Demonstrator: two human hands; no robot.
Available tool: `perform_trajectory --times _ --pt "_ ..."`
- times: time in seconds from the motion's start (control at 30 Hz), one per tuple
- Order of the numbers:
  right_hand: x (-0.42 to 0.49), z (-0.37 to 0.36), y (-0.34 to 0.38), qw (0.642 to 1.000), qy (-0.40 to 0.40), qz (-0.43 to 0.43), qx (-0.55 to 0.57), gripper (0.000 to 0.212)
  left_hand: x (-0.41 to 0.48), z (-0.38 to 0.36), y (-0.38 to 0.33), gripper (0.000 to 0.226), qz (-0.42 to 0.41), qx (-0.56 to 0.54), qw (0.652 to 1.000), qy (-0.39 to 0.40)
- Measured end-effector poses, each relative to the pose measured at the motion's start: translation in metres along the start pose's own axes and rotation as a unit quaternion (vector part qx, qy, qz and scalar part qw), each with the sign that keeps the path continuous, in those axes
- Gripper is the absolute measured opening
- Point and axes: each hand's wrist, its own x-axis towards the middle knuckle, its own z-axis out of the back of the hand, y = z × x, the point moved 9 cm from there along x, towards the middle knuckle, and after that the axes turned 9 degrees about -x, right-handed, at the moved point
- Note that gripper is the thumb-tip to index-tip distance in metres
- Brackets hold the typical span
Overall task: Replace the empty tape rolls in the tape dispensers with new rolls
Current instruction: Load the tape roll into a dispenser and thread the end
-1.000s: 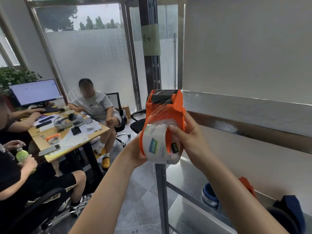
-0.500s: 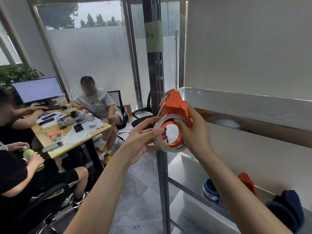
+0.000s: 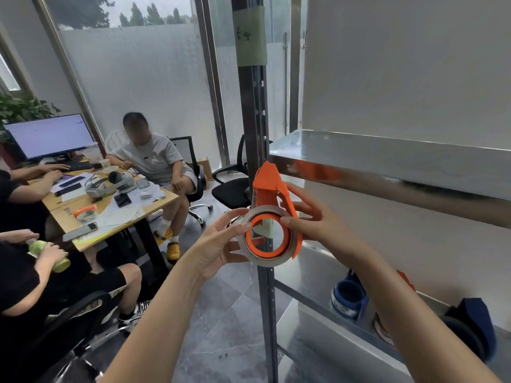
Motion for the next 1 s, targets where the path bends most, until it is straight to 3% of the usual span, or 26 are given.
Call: perform_trajectory --times 0.23,0.5,0.6,0.8,1.0 --pt "-0.001 -0.002 -0.033 0.999 -0.035 -0.037 -0.004 0.049 0.008 0.004 0.025 0.052 0.036 -0.002 0.999 -0.006" --pt "-0.010 -0.003 -0.106 0.985 -0.020 -0.165 0.047 0.039 0.032 0.003 0.065 0.048 0.090 -0.011 0.995 -0.052" --pt "-0.015 0.002 -0.137 0.974 -0.010 -0.207 0.090 0.045 0.045 0.002 0.083 0.053 0.104 -0.016 0.992 -0.065" --pt "-0.027 0.014 -0.181 0.963 -0.035 -0.243 0.115 0.050 0.068 -0.009 0.128 0.011 0.144 -0.076 0.986 -0.043" --pt "-0.031 0.022 -0.226 0.945 -0.079 -0.277 0.153 0.051 0.087 -0.012 0.169 0.023 0.184 -0.123 0.974 -0.042"
